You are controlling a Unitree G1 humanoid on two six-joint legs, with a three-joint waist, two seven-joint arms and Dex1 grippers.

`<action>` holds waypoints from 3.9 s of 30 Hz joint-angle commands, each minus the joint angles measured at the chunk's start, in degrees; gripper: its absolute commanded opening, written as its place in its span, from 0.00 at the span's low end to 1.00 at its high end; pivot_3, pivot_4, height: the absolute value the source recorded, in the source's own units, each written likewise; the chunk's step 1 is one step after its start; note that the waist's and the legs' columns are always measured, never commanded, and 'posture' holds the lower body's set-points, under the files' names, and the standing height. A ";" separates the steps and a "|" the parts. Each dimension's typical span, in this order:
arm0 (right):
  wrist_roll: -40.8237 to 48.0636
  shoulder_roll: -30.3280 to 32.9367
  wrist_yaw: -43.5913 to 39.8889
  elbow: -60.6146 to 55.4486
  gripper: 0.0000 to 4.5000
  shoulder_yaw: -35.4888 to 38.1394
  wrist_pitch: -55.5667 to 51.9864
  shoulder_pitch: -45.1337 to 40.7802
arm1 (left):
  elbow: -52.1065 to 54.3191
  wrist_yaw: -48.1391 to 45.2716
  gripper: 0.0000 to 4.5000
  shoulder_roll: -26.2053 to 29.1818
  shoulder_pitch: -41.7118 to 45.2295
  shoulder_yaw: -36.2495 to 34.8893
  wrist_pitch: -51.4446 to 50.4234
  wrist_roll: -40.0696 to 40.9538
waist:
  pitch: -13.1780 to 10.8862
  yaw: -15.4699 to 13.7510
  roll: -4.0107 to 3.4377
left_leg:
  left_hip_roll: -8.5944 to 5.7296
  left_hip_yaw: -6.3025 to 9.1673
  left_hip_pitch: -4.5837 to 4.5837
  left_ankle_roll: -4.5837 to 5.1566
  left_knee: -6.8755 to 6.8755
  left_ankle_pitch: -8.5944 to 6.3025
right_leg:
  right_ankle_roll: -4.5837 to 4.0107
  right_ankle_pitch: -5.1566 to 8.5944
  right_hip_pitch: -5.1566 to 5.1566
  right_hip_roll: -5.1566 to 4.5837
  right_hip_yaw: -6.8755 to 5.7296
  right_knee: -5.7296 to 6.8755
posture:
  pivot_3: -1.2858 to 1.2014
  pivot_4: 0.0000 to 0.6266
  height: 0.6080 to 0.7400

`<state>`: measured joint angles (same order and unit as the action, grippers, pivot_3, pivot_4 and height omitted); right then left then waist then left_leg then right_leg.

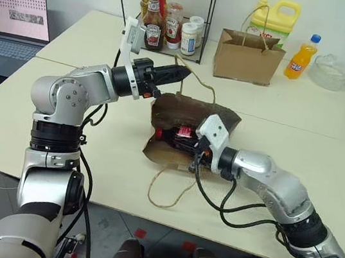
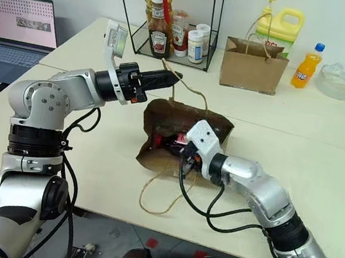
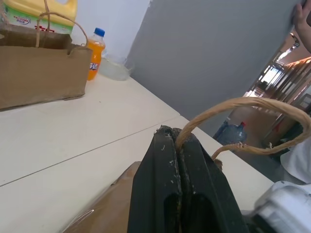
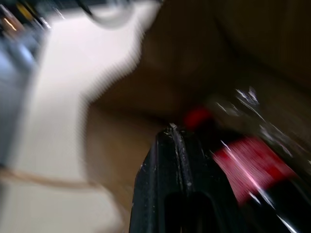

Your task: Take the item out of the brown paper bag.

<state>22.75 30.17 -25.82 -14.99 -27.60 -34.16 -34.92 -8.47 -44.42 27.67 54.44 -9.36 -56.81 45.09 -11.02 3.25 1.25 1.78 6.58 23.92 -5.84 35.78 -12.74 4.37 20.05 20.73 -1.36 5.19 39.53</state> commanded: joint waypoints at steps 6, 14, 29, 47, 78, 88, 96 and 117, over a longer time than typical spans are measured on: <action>-18.84 5.51 -5.63 -1.92 0.29 -3.33 5.60 -1.60 | 3.41 0.23 0.00 -0.58 0.54 -1.05 0.74 1.03 | 0.00 -0.02 0.00 | 0.00 -0.02 0.03 -0.01 0.02 0.00 | 0.00 0.00 0.05 0.00 0.02 0.05 | 0.52 0.24 1.00; -32.08 7.51 -13.66 0.94 0.93 -8.01 9.86 -5.30 | 3.28 -0.08 0.00 -0.81 0.52 -1.08 1.12 0.85 | 0.00 -0.01 0.00 | 0.00 -0.02 0.02 -0.01 0.05 0.01 | 0.00 0.00 0.05 -0.01 0.02 0.09 | 0.52 0.24 1.00; -43.24 2.58 -18.28 20.64 0.86 -8.76 20.52 -8.24 | 6.10 0.91 0.00 -1.49 -1.96 -1.74 0.80 1.57 | 0.02 -0.01 0.02 | 0.00 -0.02 -0.18 -0.02 0.23 0.01 | -0.01 -0.01 -0.16 -0.02 0.02 0.32 | 0.52 0.24 1.00; -30.15 1.30 -18.76 -7.99 0.68 12.48 13.86 5.26 | 0.86 1.31 0.00 -1.03 -0.29 0.50 5.61 -4.05 | 0.01 -0.08 0.02 | -0.02 0.00 0.00 -0.02 0.17 0.02 | -0.01 -0.01 0.06 -0.02 0.01 0.38 | 0.52 0.24 1.00; -12.81 22.42 -16.11 0.54 0.68 31.31 -18.49 9.06 | -1.43 -0.58 0.00 -2.16 0.66 2.47 6.62 -6.71 | -0.05 0.33 -0.10 | -0.06 -0.32 0.06 0.04 0.07 0.01 | -0.01 0.00 0.32 -0.02 0.36 0.42 | 0.52 0.24 1.00; -12.88 24.90 -21.06 6.12 0.76 25.33 -18.70 10.78 | 3.34 1.15 0.00 -2.24 -2.23 1.56 4.87 -5.65 | -0.05 0.13 -0.09 | -0.06 -0.31 0.10 0.04 0.16 0.01 | -0.01 0.00 0.32 -0.03 0.36 0.43 | 0.52 0.24 1.00; -9.20 21.45 -18.49 1.79 0.99 32.37 -16.28 9.09 | 4.80 1.73 0.00 -1.79 -3.09 0.81 4.14 -5.23 | -0.05 0.13 -0.09 | -0.05 -0.31 0.10 0.03 0.19 0.02 | -0.01 -0.01 0.31 -0.03 0.36 0.44 | 0.52 0.24 1.00; -8.70 -2.96 5.11 -19.09 1.00 35.52 -10.87 24.50 | -1.39 5.08 0.88 6.11 -6.06 -4.09 15.75 -12.33 | 0.00 1.12 -0.11 | -0.01 -0.23 0.09 0.02 0.15 0.03 | -0.01 -0.01 0.42 0.02 0.33 0.58 | 0.52 0.24 1.00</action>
<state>14.50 27.74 -22.04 -31.46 6.83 -47.07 -10.86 -13.90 -39.37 31.87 50.35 -11.76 -42.03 33.59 -11.02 4.37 1.14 1.79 6.35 23.97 -5.82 35.92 -12.71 4.35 20.05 21.14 -1.32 5.54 40.17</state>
